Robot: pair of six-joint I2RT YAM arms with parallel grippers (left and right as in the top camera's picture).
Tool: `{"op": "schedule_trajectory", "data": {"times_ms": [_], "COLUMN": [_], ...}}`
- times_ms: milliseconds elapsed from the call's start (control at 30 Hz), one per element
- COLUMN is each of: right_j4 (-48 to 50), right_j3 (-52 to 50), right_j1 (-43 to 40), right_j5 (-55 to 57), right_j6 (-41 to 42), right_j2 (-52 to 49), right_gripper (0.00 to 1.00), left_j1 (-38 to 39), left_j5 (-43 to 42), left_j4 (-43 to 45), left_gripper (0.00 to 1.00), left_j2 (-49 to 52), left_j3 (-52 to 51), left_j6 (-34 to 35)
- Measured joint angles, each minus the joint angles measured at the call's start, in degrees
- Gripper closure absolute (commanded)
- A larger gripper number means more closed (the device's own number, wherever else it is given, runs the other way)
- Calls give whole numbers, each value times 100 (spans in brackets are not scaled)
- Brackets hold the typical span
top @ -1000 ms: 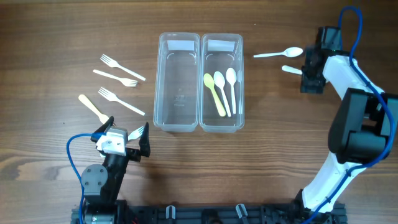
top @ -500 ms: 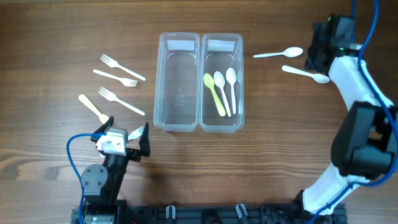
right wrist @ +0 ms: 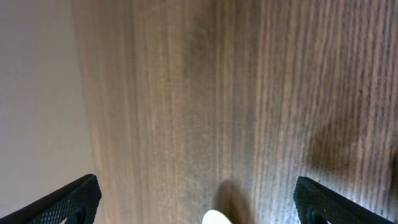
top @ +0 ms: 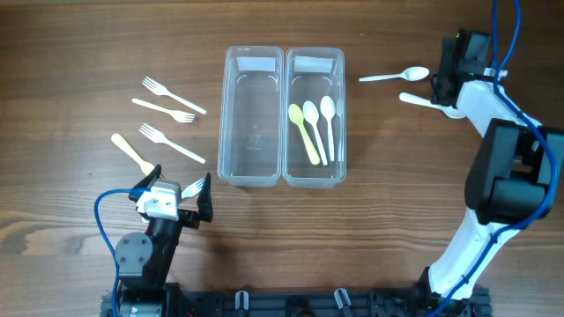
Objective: Pack container
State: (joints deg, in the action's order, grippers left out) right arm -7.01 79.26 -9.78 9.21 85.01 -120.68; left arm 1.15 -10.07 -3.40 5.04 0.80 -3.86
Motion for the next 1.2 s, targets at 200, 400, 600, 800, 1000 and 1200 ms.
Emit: {"op": "schedule_trajectory", "data": {"times_ms": [200,400,600,800,1000,1200], "right_j4": [-616,-1550,-2323,-2953,-3095,-3392], "right_j3": [107,125,109,103,103,63], "right_j1": [-31,-42,-42,-42,229,319], "right_j5": [-238,-496,-516,-931,-1550,-1187], "right_j6": [610,715,162,-564,-1045,-1958], "right_j2": [-59,131,256,306,315,444], "right_gripper": [0,0,0,0,0,0], "left_j1": [0,0,0,0,0,0], "left_j5": [-2,0,0,0,-2,0], "left_j4": [0,0,0,0,0,0], "left_gripper": [0,0,0,0,0,0], "left_j2": [0,0,0,0,0,0], "left_j3": [0,0,0,0,0,0], "left_j6": [0,0,0,0,0,0]}}
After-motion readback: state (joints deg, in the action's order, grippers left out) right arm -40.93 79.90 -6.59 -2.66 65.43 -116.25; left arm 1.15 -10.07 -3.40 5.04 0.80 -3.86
